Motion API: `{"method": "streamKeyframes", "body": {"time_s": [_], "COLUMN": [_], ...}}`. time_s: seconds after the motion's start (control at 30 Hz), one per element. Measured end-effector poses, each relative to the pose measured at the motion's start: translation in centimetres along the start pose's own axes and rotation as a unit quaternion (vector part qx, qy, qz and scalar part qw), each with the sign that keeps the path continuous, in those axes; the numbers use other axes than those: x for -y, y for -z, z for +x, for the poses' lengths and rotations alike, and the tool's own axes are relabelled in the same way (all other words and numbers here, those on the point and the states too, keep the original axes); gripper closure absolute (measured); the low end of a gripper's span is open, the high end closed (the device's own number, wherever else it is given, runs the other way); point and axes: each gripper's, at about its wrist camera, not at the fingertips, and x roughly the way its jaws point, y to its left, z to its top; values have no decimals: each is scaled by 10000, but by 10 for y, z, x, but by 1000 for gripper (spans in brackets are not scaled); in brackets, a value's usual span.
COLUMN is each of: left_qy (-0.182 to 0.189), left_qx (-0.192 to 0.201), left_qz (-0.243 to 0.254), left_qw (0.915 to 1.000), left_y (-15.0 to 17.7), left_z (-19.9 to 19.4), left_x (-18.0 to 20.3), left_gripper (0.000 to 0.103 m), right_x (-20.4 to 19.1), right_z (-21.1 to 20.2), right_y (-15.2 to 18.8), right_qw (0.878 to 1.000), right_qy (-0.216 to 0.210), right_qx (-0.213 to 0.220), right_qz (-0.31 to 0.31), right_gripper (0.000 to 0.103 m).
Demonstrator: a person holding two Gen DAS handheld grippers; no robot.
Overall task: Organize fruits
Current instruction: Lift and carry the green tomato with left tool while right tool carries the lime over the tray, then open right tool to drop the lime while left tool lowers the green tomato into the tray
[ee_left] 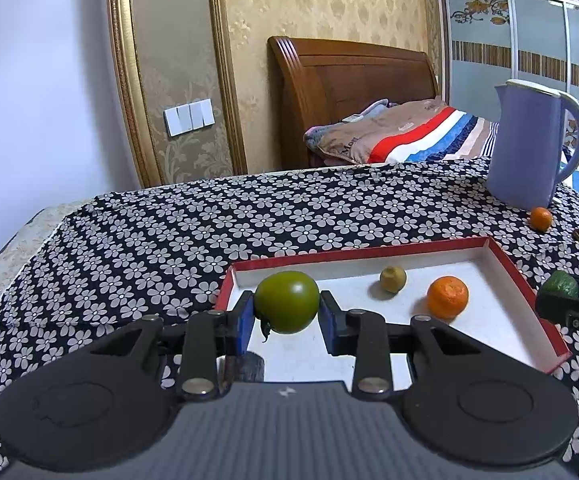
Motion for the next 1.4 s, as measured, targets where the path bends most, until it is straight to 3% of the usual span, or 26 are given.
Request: {"method": "streamKeyframes", "body": {"time_s": [0.6,1.4], "left_qy": [-170,-307], "left_qx": [-262,-819], "left_qz": [161,20], "left_qw": [9994,9962], "left_y": [-11,-11], "left_z": [58,119], "left_x": [16,17], "left_gripper": [70,70], "right_x": [14,43], "right_z": [50,116], "right_y": [-15,-18], "right_qw": [9996,9965], "right_qy": [66,227], "right_qx": [-238,-629], "right_qz": [102,511], "right_gripper": [79,79]}}
